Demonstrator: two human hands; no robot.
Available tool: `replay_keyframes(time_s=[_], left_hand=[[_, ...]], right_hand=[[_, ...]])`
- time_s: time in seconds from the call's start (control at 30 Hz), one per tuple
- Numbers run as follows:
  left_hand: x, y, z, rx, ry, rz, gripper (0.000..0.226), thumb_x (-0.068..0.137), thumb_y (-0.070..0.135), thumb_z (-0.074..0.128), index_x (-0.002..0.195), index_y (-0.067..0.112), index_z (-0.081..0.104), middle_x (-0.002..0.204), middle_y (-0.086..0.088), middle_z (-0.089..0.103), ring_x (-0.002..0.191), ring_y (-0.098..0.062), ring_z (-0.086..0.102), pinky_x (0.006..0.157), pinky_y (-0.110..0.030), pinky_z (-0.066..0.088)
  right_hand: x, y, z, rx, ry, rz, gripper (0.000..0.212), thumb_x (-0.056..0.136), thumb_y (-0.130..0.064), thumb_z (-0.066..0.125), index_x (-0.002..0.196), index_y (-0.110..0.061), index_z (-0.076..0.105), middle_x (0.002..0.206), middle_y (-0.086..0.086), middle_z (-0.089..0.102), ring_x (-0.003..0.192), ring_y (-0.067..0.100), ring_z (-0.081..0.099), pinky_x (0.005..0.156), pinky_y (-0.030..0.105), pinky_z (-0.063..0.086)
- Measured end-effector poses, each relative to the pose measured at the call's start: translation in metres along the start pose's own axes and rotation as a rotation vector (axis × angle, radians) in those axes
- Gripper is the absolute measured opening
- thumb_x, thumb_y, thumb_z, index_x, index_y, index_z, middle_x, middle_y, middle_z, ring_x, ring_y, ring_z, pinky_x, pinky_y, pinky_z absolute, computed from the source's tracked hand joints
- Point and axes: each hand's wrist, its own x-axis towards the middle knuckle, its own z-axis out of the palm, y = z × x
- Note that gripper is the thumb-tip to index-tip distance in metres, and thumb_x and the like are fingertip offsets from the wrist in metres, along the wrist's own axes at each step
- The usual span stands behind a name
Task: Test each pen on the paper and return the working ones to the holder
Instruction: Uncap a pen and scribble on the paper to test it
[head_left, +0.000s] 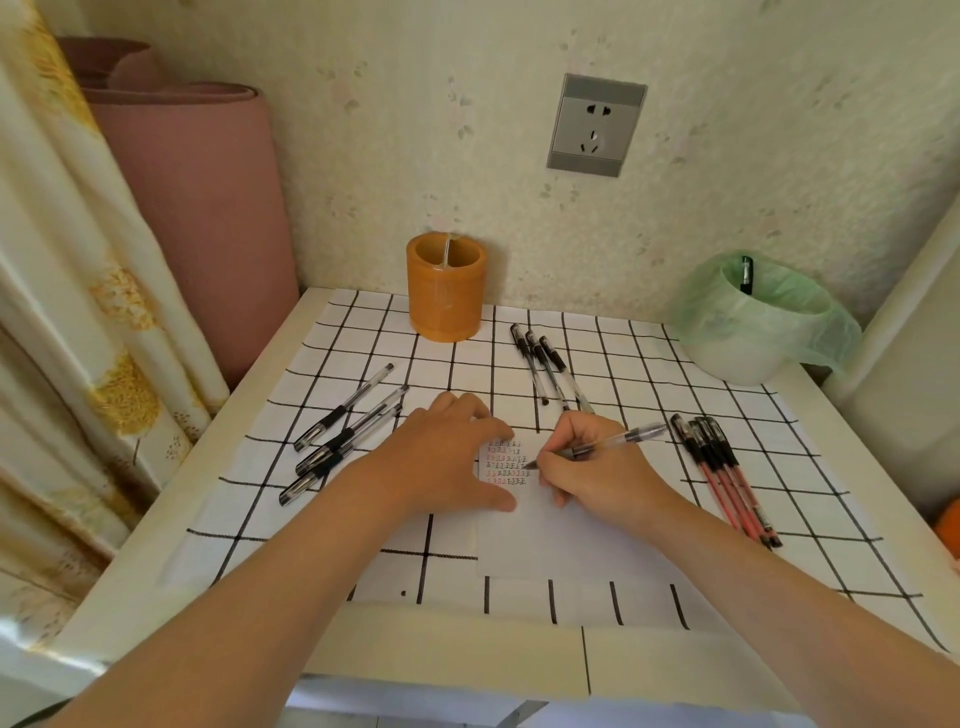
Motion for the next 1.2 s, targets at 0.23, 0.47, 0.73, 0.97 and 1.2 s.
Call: replay_keyframes(time_s=[0.23,0.47,0.73,0.97,1.2], left_hand=[[-0.002,0.0,0.003,0.039,0.013,0.016,0.079,0.075,0.071,0.065,0.143,0.04,0.041,0.137,0.014,0.035,0.128,-0.01,0.029,0.103,-0.032,0.035],[-0.002,0.002,0.002,0.037,0.017,0.016,0.078,0.075,0.069,0.067,0.143,0.04,0.041,0.138,0.014,0.035,0.128,-0.01,0.028,0.1,-0.029,0.033],[-0.002,0.004,0.003,0.04,0.019,0.003,0.078,0.074,0.07,0.066,0.141,0.04,0.042,0.136,0.014,0.036,0.126,-0.01,0.03,0.1,-0.032,0.035],[0.0,0.004,0.002,0.034,0.026,-0.006,0.077,0.071,0.07,0.068,0.138,0.04,0.045,0.133,0.015,0.037,0.123,-0.009,0.031,0.096,-0.03,0.035],[0.0,0.005,0.001,0.031,0.026,-0.013,0.076,0.07,0.07,0.069,0.136,0.04,0.046,0.131,0.016,0.038,0.123,-0.008,0.031,0.093,-0.029,0.035]], right_hand=[[0.0,0.007,0.0,-0.07,-0.046,-0.128,0.018,0.077,0.006,0.068,0.069,-0.006,0.057,0.058,-0.01,0.057,0.049,0.006,0.047,0.045,0.022,0.037],[-0.002,0.013,0.0,-0.061,-0.018,-0.162,0.022,0.077,0.004,0.069,0.067,-0.009,0.054,0.062,-0.003,0.055,0.054,0.009,0.047,0.048,0.029,0.037],[-0.002,0.012,0.001,-0.113,-0.057,-0.147,0.02,0.079,0.003,0.068,0.069,-0.007,0.054,0.056,-0.015,0.056,0.049,0.0,0.045,0.044,0.024,0.034],[-0.003,0.015,0.0,-0.093,-0.057,-0.158,0.02,0.078,0.0,0.068,0.069,-0.009,0.053,0.059,-0.007,0.054,0.054,0.009,0.044,0.048,0.028,0.033],[-0.002,0.015,0.001,-0.117,-0.047,-0.171,0.024,0.078,0.001,0.068,0.066,-0.012,0.05,0.057,-0.017,0.054,0.051,-0.001,0.049,0.049,0.033,0.032]])
